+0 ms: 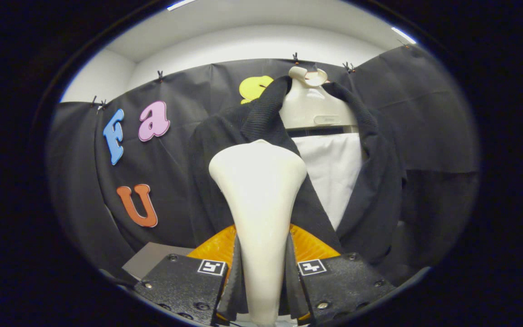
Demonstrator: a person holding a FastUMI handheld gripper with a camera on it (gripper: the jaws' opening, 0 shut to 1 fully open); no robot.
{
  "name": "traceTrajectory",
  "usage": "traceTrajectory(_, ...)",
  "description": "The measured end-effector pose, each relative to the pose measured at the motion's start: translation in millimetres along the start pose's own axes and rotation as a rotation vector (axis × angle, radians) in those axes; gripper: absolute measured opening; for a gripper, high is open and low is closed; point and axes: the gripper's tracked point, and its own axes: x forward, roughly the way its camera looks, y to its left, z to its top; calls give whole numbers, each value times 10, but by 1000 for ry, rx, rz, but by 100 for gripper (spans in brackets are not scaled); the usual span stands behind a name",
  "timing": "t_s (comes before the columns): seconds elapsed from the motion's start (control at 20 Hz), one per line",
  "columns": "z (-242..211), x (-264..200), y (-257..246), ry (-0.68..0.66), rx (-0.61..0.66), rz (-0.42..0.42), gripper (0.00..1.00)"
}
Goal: Iron the clothes twice with a garment steamer, once on the left side and once on the right side.
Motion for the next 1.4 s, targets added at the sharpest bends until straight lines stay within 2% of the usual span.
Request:
traceTrajectory(0.2,-237,23,-8,16,-40,-28,45)
traceTrajectory(0.7,-728,15,-195,94,-46,-95,45)
traceTrajectory(1.4,-1367,-123,-480,186,-32,-110,45)
